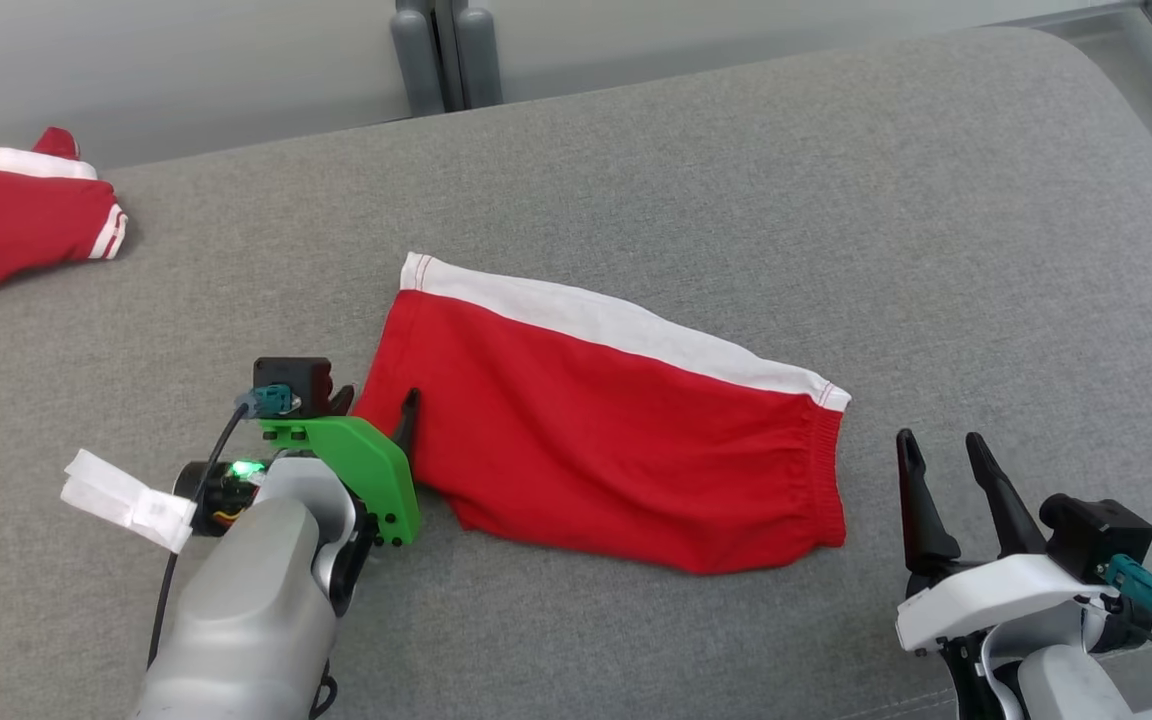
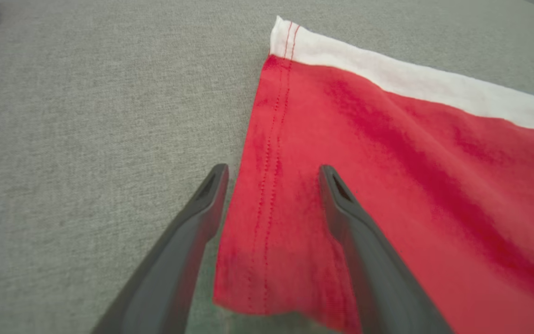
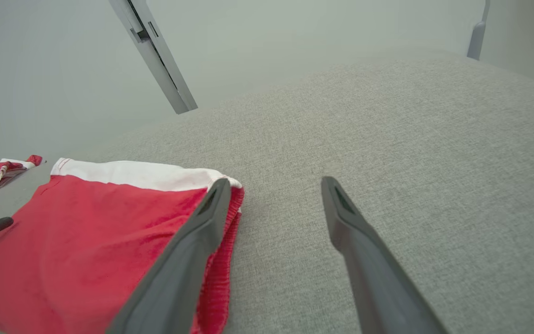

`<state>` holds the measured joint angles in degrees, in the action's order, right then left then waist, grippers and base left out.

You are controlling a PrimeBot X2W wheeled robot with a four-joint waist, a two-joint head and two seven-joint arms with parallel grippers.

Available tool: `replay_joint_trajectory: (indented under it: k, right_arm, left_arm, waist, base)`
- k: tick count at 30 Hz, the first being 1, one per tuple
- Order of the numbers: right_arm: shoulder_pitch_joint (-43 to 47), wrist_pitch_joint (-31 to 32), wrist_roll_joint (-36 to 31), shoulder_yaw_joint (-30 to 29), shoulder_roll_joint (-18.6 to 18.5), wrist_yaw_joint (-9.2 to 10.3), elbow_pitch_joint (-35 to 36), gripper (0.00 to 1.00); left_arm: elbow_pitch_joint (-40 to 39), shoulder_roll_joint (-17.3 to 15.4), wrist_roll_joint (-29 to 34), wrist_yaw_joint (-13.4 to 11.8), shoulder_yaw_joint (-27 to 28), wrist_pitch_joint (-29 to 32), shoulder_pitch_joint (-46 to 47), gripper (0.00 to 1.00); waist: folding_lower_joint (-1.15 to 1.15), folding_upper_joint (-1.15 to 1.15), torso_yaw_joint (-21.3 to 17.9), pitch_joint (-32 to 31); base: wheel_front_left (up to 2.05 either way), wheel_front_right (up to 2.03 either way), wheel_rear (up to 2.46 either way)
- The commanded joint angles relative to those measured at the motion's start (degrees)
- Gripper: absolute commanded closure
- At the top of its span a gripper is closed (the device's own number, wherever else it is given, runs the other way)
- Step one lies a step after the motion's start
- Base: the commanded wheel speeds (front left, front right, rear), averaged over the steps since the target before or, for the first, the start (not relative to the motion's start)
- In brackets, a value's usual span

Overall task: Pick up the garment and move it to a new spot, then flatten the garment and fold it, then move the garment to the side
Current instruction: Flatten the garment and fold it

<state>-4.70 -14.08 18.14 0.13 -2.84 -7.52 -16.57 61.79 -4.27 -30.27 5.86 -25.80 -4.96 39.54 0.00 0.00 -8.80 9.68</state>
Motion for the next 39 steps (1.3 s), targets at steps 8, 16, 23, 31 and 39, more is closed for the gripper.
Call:
replay_joint_trajectory:
  k: [8, 16, 23, 31, 39]
  right_arm:
    - [0.9, 1.0, 0.9, 1.2, -0.1, 0.06, 1.8, 0.0]
    - [1.0, 1.1, 0.8, 0.9, -0.1, 0.06, 2.3, 0.0]
    - [1.2, 0.9, 0.9, 0.6, -0.1, 0.06, 2.0, 0.0]
    - [1.9, 1.5, -0.5, -1.1, -0.1, 0.06, 2.2, 0.0]
    - [3.7, 3.8, -2.7, -4.8, -0.1, 0.06, 4.5, 0.0]
  left_arm:
    - [1.9, -0.3, -2.6, -0.8, 1.2, 3.9, 1.1, 0.0]
    - [2.4, 0.1, -5.6, 1.1, 1.2, 9.6, 1.4, 0.71]
    - [0.6, -0.3, -7.2, 1.5, 0.4, 9.8, 0.0, 1.0]
    - [-4.0, -1.6, -10.8, 1.6, 1.5, 7.0, -3.8, 1.0]
    - [-12.5, -2.5, -13.8, -1.3, 3.9, 3.8, -14.8, 1.0]
  waist:
    - [0.0, 0.0, -1.3, 0.4]
    - [0.0, 0.0, -2.7, 0.9]
    - [0.0, 0.0, -2.6, 0.0]
    - [0.0, 0.0, -0.3, -2.6]
    - [0.0, 0.0, 4.1, -6.4]
  base:
    - [0.0, 0.0, 0.0]
    - [0.0, 0.0, 0.0]
    - [0.0, 0.0, 0.0]
    - [0.0, 0.0, 0.0]
    - [0.0, 0.0, 0.0]
